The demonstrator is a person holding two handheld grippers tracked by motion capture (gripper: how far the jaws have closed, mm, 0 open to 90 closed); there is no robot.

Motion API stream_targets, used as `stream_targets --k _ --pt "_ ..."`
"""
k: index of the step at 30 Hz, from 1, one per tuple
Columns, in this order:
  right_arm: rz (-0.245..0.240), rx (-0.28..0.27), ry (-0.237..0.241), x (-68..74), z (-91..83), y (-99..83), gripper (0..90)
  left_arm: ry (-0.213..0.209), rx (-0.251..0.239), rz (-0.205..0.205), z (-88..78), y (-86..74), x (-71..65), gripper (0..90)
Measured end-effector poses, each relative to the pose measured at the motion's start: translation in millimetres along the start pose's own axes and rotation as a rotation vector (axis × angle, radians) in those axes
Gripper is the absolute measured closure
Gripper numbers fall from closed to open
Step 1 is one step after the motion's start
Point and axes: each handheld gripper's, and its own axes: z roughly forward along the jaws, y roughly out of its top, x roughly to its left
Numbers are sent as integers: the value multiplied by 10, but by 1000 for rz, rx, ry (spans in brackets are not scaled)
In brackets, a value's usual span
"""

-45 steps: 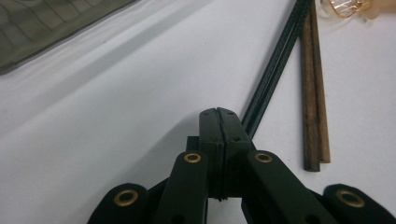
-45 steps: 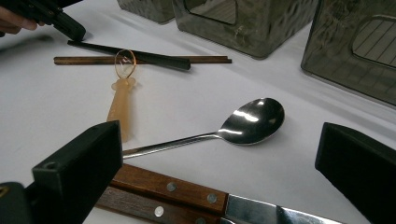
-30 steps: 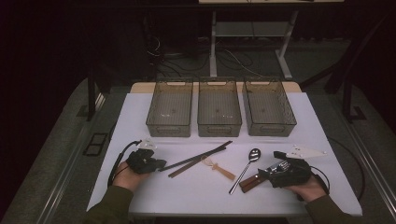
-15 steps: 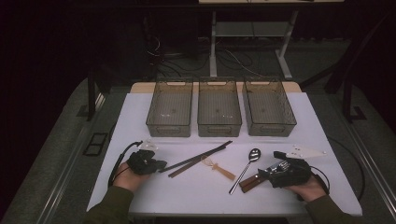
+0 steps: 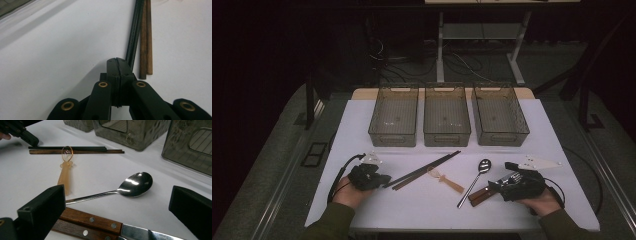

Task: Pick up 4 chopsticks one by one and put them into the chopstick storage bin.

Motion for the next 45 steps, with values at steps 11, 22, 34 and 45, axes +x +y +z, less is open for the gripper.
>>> stream_targets --k 11,22,34,45 --pt "-1 1 0 0 2 0 9 -4 3 3 -14 -25 -45 892" --pt "-1 -1 -1 -1 0 1 8 -3 12 5 -17 -20 -73 892" --pt "3 0 -1 -2 4 1 8 15 0 12 -46 -54 -81 849" --pt "-2 4 1 6 11 2 8 13 -84 16 -106 -11 -30 677"
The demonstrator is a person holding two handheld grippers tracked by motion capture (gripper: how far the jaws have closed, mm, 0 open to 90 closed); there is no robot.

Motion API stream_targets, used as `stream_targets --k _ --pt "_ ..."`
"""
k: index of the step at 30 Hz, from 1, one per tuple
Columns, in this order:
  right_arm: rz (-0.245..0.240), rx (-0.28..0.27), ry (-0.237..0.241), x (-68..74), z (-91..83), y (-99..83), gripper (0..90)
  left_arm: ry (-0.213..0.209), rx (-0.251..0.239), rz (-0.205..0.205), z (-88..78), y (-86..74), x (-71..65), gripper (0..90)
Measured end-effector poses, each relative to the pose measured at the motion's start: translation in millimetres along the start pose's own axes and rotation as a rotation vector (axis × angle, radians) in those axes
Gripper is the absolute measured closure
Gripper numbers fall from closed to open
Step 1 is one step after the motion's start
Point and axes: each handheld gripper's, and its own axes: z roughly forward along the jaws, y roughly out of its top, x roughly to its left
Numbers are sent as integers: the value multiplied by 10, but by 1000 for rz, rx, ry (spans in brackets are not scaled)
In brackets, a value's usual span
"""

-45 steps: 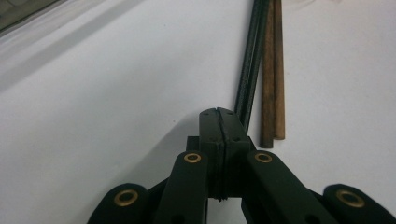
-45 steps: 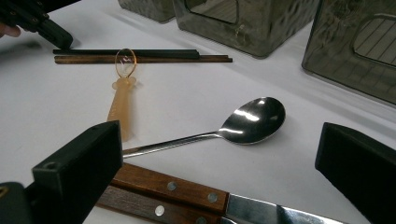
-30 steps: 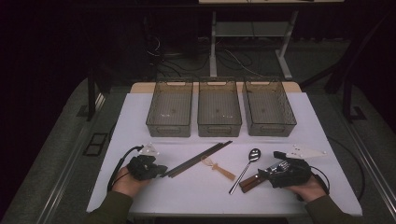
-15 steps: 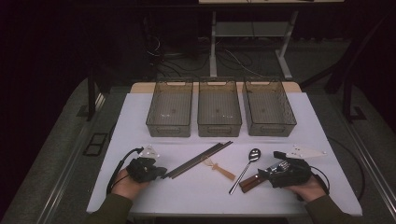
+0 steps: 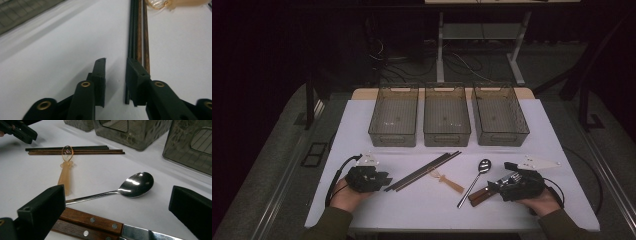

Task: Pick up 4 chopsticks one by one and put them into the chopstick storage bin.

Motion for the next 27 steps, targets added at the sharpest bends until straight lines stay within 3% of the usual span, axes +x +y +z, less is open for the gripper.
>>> stream_targets --k 4,7,8,12,17,21,27 --pt "2 -1 1 -2 0 0 8 -12 -33 -14 3 41 7 610" --pt "2 -1 2 -1 2 1 8 -22 -50 5 3 77 19 568" --pt "2 -1 1 -1 3 1 8 -24 -67 -18 9 86 5 552" --pt "2 -1 1 -3 4 0 8 -26 -87 -14 11 130 23 490" --pt "5 1 0 -4 9 -1 8 -48 -121 -40 21 204 52 418" --pt "6 -1 -2 -6 5 0 8 -63 -145 -33 25 271 64 371" --pt "4 -3 0 -6 5 0 8 -63 -143 -12 90 352 52 313"
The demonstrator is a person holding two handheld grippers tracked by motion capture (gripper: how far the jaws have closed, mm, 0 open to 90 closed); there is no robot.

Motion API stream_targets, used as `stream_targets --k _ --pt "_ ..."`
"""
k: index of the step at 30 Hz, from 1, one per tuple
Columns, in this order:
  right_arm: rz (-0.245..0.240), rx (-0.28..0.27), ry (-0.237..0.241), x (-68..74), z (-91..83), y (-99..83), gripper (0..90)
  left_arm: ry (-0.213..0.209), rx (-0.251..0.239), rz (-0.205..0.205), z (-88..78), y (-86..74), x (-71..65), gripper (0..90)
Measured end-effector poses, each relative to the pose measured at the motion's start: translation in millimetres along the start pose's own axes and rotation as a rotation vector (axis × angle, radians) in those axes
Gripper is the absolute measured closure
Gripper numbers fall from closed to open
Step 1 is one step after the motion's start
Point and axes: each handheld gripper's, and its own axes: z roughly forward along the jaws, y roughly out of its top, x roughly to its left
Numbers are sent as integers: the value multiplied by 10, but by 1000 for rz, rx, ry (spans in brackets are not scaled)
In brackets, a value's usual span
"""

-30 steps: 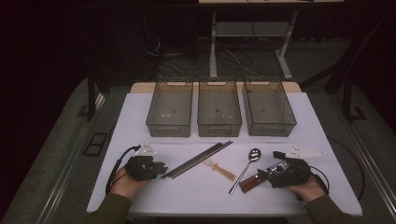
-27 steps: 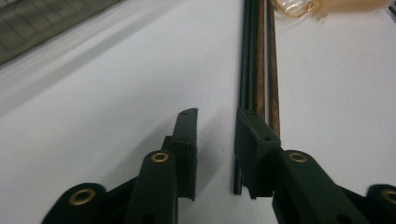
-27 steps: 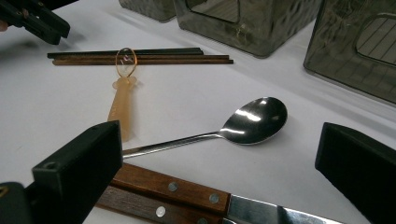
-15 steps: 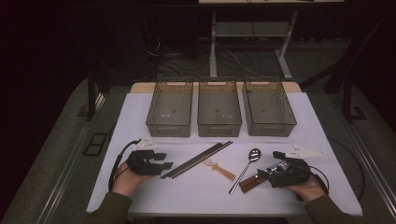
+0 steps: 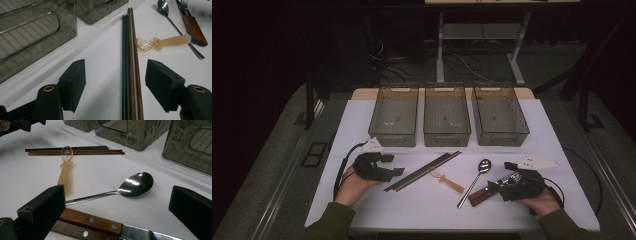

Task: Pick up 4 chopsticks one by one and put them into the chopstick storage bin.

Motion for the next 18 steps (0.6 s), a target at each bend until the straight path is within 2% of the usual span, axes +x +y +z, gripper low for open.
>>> stream_targets --k 5,12,18 --pt "3 1 -1 -2 0 0 8 -2 -19 4 65 100 8 264" --pt "0 1 2 -2 8 -1 8 -10 -28 18 212 221 18 258" --pt "-6 10 2 0 20 -2 8 -32 -46 -3 355 284 32 270"
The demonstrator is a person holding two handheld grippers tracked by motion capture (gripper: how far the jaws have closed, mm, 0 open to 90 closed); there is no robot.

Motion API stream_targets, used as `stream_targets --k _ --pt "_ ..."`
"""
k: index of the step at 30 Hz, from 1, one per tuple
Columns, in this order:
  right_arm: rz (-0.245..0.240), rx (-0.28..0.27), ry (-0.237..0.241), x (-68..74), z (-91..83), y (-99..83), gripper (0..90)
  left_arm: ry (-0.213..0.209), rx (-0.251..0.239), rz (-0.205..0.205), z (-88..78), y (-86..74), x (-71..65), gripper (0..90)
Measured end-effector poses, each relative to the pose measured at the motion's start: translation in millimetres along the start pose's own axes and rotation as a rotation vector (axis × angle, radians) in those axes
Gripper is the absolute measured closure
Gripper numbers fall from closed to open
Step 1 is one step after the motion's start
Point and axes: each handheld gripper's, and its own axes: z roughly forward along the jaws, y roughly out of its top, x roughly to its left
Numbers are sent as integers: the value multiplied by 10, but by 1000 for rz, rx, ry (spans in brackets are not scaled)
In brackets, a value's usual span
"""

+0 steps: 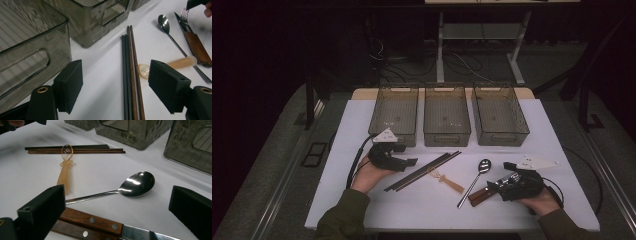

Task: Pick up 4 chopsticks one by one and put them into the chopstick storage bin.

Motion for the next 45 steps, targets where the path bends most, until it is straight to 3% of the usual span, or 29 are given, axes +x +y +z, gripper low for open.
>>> stream_targets --k 15,21,28,38,45 --pt "-96 18 20 -15 3 34 8 -8 -12 25 174 -23 -46 448" --pt "-102 30 18 21 29 34 8 -1 9 32 210 -58 -71 592" --pt "-95 30 14 31 25 32 8 -34 48 14 279 -93 -90 738" --pt "-93 27 11 25 21 34 8 -31 125 46 363 -129 -117 806" --pt "-95 26 11 21 19 34 8 -28 141 47 402 -140 -141 829"
